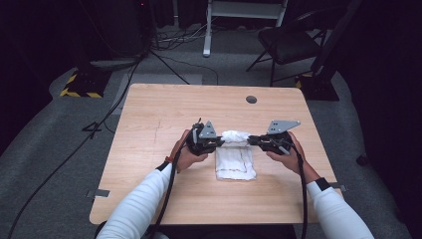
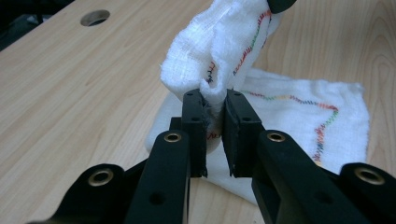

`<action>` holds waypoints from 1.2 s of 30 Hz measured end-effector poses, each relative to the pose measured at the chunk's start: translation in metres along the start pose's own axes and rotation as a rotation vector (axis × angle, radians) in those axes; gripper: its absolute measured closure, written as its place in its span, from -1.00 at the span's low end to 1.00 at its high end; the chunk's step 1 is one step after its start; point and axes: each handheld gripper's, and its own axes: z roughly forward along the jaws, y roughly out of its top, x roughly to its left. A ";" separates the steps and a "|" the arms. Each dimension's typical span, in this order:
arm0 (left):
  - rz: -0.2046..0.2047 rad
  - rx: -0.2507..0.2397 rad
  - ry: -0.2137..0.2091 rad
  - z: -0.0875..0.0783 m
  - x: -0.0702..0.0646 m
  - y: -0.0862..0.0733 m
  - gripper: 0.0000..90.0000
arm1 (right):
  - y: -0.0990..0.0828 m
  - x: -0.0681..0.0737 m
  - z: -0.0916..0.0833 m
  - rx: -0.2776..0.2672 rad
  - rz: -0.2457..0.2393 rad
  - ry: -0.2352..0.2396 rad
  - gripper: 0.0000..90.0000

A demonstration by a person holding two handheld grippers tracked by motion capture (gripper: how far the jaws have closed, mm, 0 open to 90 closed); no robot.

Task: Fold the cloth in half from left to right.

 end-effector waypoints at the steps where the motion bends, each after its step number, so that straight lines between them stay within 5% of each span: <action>1: 0.001 0.000 -0.007 0.000 -0.002 0.000 0.78 | -0.002 0.001 0.000 0.005 -0.002 0.005 0.87; 36: 0.064 0.077 -0.077 -0.006 -0.029 -0.023 0.81 | -0.032 0.032 -0.007 0.056 -0.015 0.087 0.98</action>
